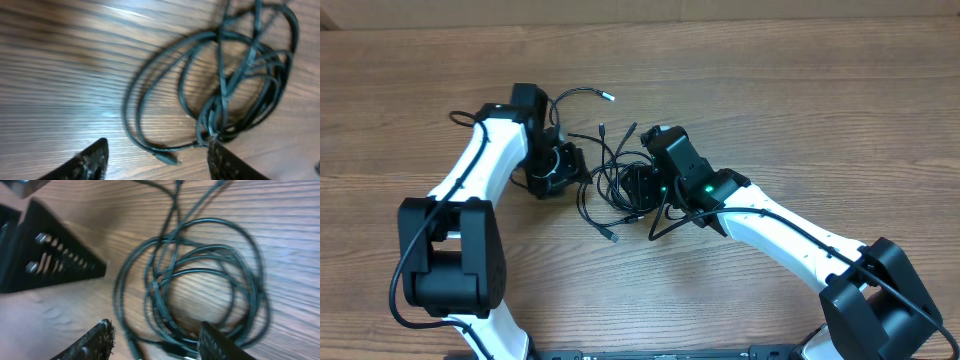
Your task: Untangle cables
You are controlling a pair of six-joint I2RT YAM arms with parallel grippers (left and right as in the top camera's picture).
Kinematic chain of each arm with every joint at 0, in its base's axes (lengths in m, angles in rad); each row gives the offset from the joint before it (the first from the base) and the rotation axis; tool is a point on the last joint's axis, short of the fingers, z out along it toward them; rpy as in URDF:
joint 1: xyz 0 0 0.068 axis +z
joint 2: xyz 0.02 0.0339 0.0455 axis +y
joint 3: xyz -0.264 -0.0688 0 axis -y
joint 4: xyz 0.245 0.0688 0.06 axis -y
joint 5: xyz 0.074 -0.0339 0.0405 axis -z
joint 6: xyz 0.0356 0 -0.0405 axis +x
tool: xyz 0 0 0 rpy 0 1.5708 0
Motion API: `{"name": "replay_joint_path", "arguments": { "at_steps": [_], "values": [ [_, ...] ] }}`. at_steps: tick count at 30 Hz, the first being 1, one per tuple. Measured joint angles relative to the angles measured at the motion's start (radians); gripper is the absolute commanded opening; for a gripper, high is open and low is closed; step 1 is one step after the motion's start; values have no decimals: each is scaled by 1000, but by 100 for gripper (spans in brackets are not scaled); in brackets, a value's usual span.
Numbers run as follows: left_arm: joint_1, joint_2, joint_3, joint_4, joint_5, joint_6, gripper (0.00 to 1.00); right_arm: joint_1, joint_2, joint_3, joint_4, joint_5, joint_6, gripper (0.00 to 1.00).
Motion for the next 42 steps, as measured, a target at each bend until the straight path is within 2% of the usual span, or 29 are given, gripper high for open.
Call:
{"name": "replay_joint_path", "arguments": {
  "at_steps": [3,9,11,20,21,23,24,26,29,35,42],
  "values": [
    [39,0,0,0,-22,-7,84,3,1,0,5,-39,-18,53],
    [121,0,0,0,-47,-6,89,36,92,3,68,-60,-55,53],
    [147,0,0,-1,-55,-6,100,43,139,3,81,-64,-63,53],
    [170,0,0,-1,-116,-8,100,44,209,3,107,-63,-76,48],
    [170,0,0,-1,-117,-8,100,44,221,3,115,-64,-75,40],
    [170,0,0,0,-120,-8,100,44,244,3,120,-64,-74,15],
    [170,0,0,0,-121,-8,100,44,250,3,120,-64,-79,9],
    [170,0,0,0,-124,-8,100,44,257,3,120,-64,-84,4],
    [170,0,0,3,-124,-8,100,41,257,3,120,-87,-95,4],
    [170,0,0,3,-127,-8,100,-12,130,27,172,-368,-93,4],
    [170,0,0,4,-127,-8,100,-149,-7,58,204,-608,70,4]
  ]
}}
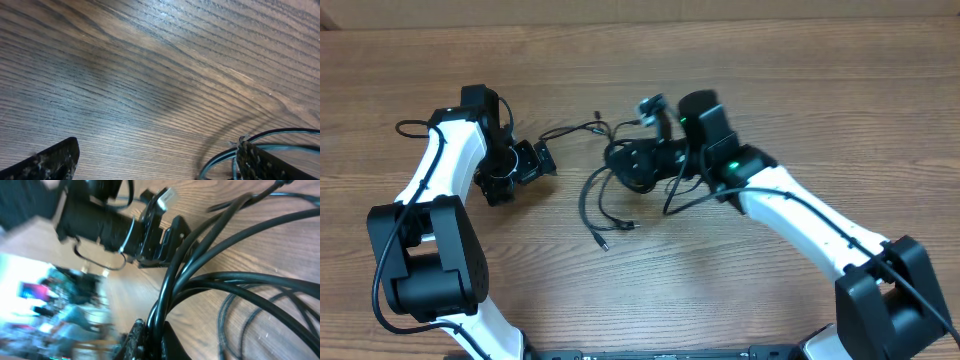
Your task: Untangle cables
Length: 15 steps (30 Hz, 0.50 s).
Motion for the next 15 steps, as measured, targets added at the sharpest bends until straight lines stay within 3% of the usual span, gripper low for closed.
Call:
{"name": "replay_joint_path", "arguments": {
  "at_steps": [6,15],
  "values": [
    [0,0,0,0,0,0,100,-127,1,0,-46,-111,219,4],
    [0,0,0,0,0,0,100,-125,1,0,-55,-68,413,4]
  ]
}}
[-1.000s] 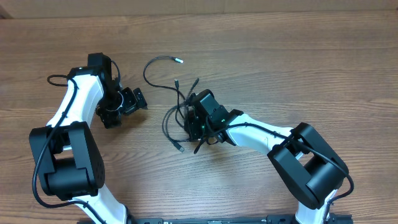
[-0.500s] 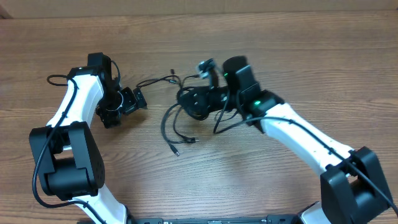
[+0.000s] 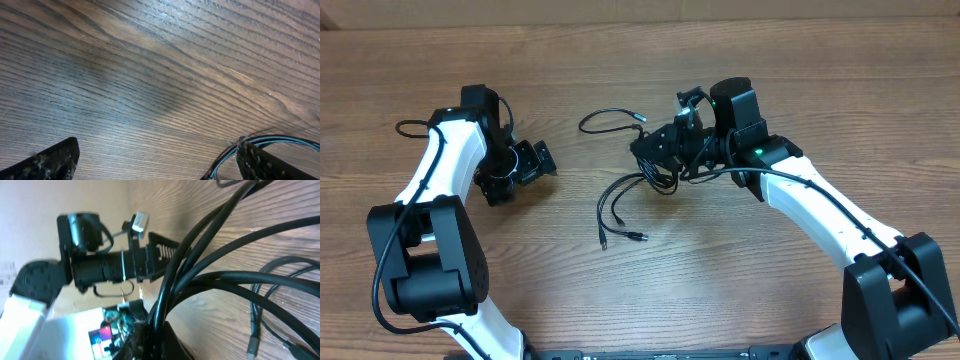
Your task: Untangle cables
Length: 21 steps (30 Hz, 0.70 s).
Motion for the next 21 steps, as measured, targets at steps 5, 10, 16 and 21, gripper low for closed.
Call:
{"name": "replay_joint_path", "arguments": {
  "at_steps": [5,10,16,21],
  "values": [
    [0,0,0,6,0,-2,100,0,0,0,-39,100,106,4],
    [0,0,0,82,1,-18,100,1,0,1,-229,306,314,4],
    [-24,0,0,74,114,84,79,1,0,1,-301,570,468,4],
    [-145,0,0,64,324,319,77,1,0,1,-302,689,506,4]
  ]
}}
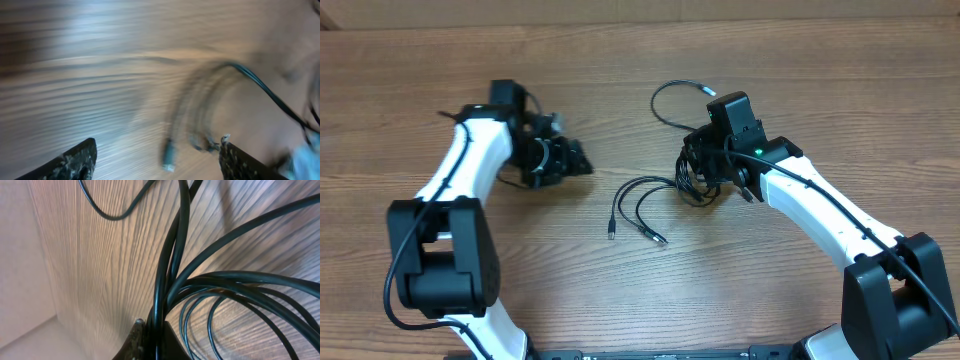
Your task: Untangle cables
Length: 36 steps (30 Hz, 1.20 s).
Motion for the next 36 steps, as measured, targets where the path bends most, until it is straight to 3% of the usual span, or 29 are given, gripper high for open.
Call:
{"name": "replay_joint_path", "arguments": {
  "at_steps": [4,9,17,24,31,34,36],
  "values": [
    [-96,0,0,9,153,135,77,0,0,0,0,24,7,4],
    [-192,0,0,111,323,200,78,0,0,0,0,31,8,4],
    [-287,0,0,283,399,114,76,0,0,0,8,3,11,4],
    [-311,0,0,323,408,56,69,0,0,0,41,-44,39,4],
    [-311,0,0,335,411,26,38,0,0,0,111,-101,60,4],
    [-311,0,0,335,402,29,13,0,0,0,119,-114,61,4],
    [-311,0,0,334,380,26,4,0,0,0,130,-117,63,4]
  ]
}}
